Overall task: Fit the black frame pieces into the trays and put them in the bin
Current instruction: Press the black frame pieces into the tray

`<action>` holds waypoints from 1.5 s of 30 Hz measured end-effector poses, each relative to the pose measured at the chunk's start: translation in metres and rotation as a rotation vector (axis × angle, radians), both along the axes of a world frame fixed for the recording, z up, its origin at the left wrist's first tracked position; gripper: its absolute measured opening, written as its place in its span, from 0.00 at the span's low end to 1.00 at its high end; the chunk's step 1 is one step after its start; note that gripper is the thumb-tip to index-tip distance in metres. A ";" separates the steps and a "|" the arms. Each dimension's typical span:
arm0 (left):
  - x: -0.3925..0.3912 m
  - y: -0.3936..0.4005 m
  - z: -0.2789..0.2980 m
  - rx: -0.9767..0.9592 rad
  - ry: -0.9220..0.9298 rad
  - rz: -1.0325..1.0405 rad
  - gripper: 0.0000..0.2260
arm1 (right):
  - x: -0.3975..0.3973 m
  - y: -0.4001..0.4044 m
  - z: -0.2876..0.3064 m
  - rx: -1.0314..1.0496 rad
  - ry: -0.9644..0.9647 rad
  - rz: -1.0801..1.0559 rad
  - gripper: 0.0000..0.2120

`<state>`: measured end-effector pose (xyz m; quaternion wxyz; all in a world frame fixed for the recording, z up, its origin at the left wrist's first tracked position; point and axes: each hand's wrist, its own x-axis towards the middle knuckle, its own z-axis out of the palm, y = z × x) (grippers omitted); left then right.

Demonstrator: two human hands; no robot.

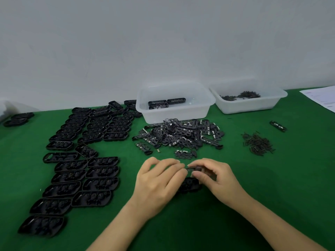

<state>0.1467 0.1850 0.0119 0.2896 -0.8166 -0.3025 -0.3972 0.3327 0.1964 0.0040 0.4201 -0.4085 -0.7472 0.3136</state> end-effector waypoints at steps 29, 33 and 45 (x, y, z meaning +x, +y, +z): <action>0.010 0.021 0.010 -0.921 0.164 -0.059 0.12 | 0.015 0.010 -0.016 -0.083 -0.526 -0.034 0.18; 0.012 0.025 0.013 -0.890 0.211 -0.018 0.13 | 0.014 0.011 -0.016 -0.078 -0.502 -0.058 0.19; 0.003 0.008 -0.014 -1.122 -0.279 -0.018 0.12 | 0.012 0.009 -0.014 -0.071 -0.509 -0.048 0.17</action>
